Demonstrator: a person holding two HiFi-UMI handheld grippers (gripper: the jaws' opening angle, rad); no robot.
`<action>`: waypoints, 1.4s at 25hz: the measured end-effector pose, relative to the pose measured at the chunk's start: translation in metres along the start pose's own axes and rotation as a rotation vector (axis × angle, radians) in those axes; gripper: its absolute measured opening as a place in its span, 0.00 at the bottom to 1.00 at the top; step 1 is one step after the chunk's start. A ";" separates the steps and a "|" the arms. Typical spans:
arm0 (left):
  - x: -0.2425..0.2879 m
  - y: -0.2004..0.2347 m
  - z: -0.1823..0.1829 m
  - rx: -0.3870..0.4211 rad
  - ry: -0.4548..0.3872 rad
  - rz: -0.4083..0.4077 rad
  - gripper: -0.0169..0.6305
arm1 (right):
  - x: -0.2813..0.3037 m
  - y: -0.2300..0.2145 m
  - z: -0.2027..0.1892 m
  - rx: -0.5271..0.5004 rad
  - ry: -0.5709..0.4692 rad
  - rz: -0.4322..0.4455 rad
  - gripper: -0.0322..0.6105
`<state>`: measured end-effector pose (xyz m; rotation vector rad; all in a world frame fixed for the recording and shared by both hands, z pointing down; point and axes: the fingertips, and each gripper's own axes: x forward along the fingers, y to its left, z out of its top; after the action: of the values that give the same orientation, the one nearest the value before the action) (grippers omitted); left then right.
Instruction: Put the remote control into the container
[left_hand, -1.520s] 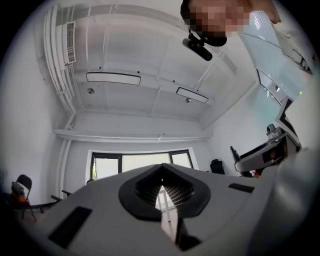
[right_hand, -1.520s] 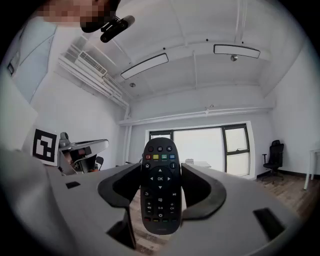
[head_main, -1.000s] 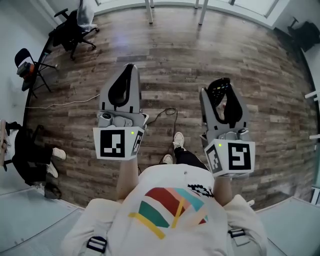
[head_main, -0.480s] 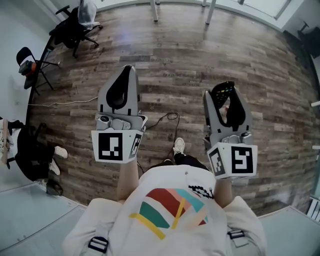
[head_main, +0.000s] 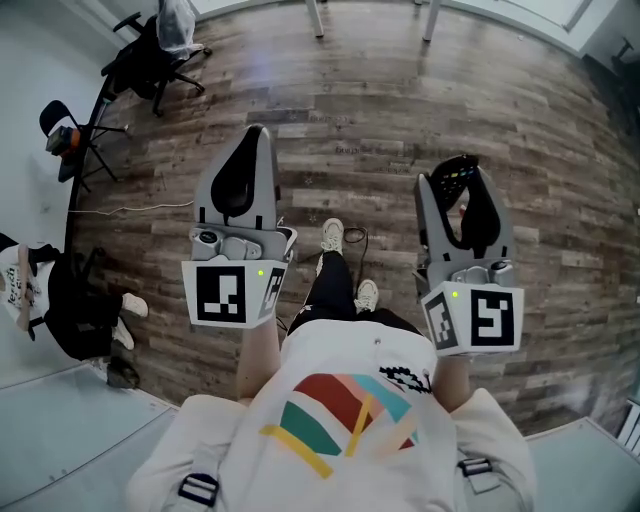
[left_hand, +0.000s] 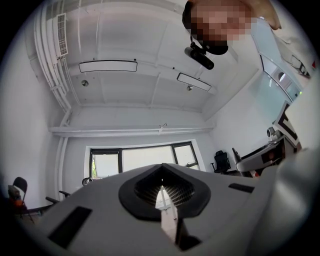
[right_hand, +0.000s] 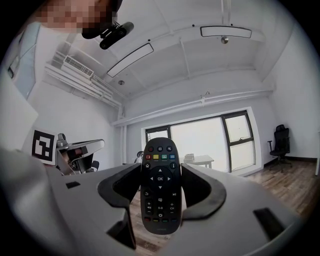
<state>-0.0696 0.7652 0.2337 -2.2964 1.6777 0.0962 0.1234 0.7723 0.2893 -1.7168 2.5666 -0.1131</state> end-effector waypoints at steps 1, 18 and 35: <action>0.008 0.003 -0.003 -0.004 -0.003 -0.005 0.04 | 0.007 -0.003 0.000 -0.003 0.000 -0.007 0.44; 0.218 0.144 -0.077 -0.079 -0.026 -0.054 0.04 | 0.259 -0.010 0.025 -0.089 0.002 -0.036 0.44; 0.393 0.201 -0.145 -0.136 0.001 -0.143 0.04 | 0.432 -0.058 0.028 -0.095 0.014 -0.094 0.44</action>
<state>-0.1511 0.3084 0.2437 -2.5084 1.5454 0.1842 0.0144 0.3500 0.2658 -1.8756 2.5405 -0.0070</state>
